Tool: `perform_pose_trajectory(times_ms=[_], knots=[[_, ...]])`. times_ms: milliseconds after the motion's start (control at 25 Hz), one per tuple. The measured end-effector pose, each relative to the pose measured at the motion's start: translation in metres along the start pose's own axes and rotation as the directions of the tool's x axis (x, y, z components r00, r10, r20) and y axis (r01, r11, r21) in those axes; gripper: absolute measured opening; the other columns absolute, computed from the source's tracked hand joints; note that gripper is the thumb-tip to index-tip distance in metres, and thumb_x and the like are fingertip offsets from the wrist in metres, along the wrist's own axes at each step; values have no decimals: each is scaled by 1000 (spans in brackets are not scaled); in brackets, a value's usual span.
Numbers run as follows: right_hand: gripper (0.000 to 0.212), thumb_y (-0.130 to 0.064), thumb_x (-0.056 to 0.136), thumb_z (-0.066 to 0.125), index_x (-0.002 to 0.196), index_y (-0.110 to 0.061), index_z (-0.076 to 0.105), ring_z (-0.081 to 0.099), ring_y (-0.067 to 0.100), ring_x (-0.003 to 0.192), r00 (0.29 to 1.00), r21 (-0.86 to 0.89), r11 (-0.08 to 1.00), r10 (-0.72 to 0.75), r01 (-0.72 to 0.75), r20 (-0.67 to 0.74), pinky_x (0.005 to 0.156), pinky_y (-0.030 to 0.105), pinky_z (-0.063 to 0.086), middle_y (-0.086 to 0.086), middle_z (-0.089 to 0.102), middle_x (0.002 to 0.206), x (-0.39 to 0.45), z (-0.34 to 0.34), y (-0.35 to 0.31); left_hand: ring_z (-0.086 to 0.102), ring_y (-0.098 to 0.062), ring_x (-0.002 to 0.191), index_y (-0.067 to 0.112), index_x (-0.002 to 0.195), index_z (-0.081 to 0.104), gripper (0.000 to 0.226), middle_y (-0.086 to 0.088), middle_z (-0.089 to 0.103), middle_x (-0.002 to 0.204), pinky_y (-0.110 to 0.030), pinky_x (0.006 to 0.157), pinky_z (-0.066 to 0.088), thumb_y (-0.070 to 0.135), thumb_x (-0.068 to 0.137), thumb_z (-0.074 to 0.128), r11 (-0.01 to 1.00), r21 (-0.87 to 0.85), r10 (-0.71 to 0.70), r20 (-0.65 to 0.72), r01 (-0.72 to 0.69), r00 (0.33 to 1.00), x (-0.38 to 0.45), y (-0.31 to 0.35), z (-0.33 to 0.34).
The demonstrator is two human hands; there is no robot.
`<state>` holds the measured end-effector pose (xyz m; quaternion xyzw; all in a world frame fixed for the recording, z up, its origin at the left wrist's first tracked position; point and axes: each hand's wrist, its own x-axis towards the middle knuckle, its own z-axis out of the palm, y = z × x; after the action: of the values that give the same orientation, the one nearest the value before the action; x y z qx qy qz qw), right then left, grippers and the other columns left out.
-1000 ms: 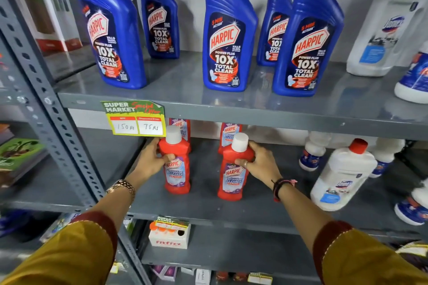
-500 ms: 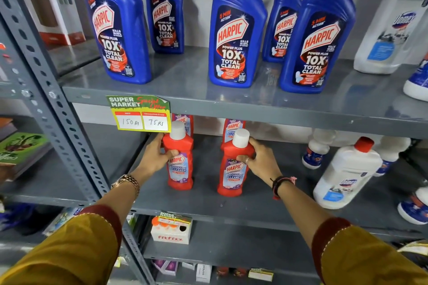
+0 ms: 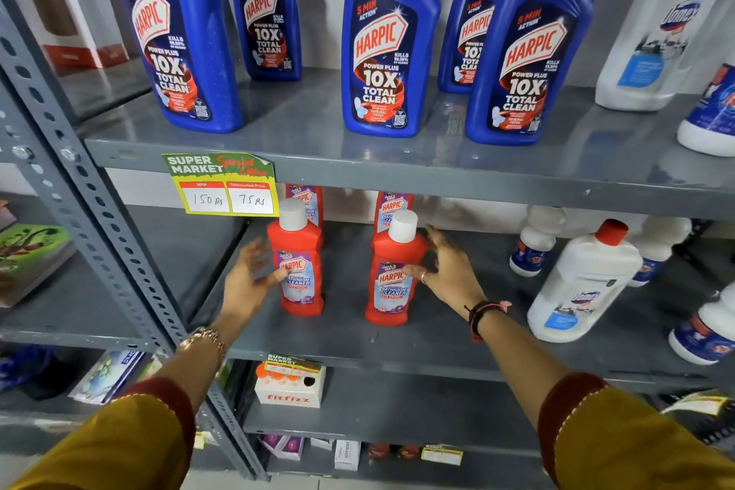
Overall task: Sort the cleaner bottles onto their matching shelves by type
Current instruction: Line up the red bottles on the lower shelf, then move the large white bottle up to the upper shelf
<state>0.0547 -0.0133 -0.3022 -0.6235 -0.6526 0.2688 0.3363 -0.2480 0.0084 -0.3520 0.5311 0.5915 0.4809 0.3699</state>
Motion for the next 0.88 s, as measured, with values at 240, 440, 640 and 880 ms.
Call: perform_pose_trajectory(times_ms=[240,440,640,880], knots=[[31,-18,82,65,112,-20,60,61,15,108,980,-58,989,129,-139,-150,89,24,44,-7,66,109,-73,-38,103,60,-26,104,10,115,54,27,-14,63,116,-37,92,45,18,89,54,991,127,-26,-104,40,994,-74,-78,42],[25,1,79,63,100,-11,69,65,18,97,943,-174,940,253,-293,-217,80,9,37,4,70,107,-145,-97,178,59,6,96,39,98,56,24,20,63,105,-6,84,42,17,89,53,971,190,115,163,-146,980,-114,-75,138],[31,4,82,57,105,-15,64,64,17,95,931,-109,945,276,-309,-239,88,23,47,4,68,109,-152,-167,227,60,6,97,42,98,56,17,14,68,103,-9,88,46,29,88,51,988,50,125,326,-149,937,-131,-28,256],[45,-9,87,57,131,-14,45,54,14,116,965,42,981,194,-189,-176,95,25,43,2,55,132,-112,-222,236,57,9,97,7,118,54,28,-10,59,123,0,81,42,6,90,49,985,-122,155,344,-120,926,-117,60,361]])
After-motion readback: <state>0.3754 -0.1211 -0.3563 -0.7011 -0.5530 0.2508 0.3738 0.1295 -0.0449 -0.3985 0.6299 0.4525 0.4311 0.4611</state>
